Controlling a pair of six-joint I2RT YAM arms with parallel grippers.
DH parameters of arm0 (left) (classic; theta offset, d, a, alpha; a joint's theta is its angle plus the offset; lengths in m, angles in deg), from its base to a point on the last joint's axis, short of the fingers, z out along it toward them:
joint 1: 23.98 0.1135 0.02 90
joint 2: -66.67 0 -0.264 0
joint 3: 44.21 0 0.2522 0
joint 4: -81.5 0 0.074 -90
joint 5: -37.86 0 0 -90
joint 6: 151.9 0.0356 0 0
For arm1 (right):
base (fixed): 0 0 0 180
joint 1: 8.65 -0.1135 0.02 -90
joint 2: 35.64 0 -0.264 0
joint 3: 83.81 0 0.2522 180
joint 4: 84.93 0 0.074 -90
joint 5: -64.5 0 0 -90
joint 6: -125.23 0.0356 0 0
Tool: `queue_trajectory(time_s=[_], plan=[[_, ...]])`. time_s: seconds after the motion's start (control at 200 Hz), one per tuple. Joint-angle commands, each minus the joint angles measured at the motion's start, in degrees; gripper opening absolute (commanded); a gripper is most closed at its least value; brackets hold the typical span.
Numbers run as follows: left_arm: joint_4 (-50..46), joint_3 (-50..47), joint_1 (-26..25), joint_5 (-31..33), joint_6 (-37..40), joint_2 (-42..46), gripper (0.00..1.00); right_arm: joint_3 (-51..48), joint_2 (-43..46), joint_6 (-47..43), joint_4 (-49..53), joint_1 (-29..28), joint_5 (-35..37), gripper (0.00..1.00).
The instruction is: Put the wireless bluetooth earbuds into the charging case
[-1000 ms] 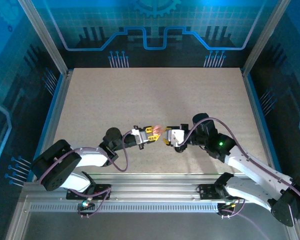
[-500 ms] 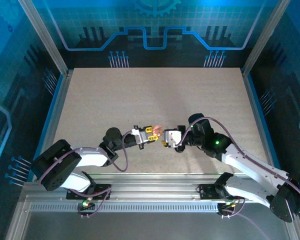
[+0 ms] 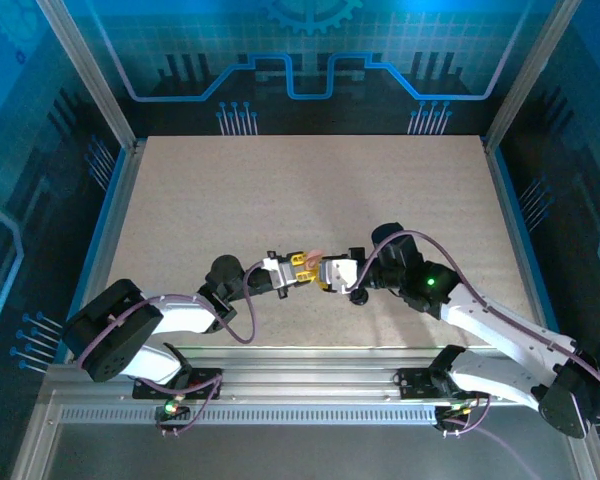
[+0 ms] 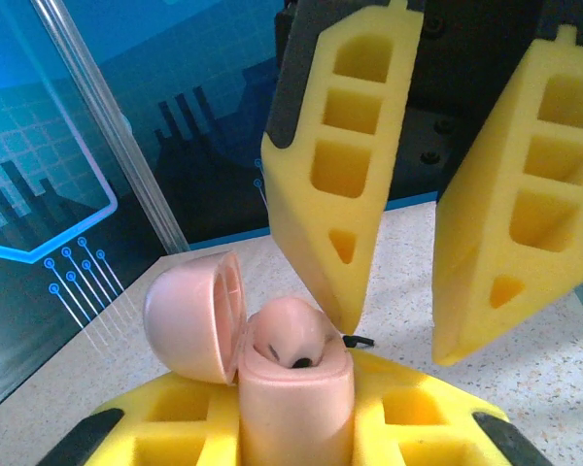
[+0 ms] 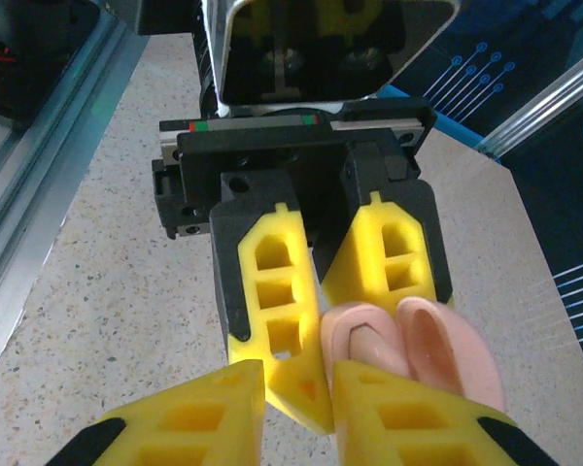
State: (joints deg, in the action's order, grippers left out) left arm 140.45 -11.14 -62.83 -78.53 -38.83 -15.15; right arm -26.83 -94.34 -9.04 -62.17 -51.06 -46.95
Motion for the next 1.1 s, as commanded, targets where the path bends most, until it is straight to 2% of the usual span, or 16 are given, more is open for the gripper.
queue_trajectory(time_s=[0.0,0.26,0.475,0.81,1.036,1.096], plan=[[2.8,-1.0,-0.5,0.6,1.2,0.3,0.13,2.1,-0.7,-1.0,0.0,-0.8,0.0,0.25],[3.2,-1.4,-0.6,1.6,1.3,0.3,0.12,1.4,1.0,1.3,1.0,-1.0,1.1,0.25],[4.1,-4.2,-0.6,7.9,0.7,1.7,0.12,-0.9,4.7,9.0,0.1,-0.5,3.9,0.25],[4.4,-6.8,-0.6,11.4,-2.0,2.2,0.12,1.4,5.7,34.4,5.5,0.5,12.8,0.29],[3.9,-7.9,-0.5,12.8,-1.7,2.4,0.12,2.6,7.3,52.0,12.4,2.3,26.0,0.35],[3.8,-8.1,-0.5,13.3,-1.8,2.1,0.12,3.3,7.2,56.9,15.5,3.1,30.3,0.40]])
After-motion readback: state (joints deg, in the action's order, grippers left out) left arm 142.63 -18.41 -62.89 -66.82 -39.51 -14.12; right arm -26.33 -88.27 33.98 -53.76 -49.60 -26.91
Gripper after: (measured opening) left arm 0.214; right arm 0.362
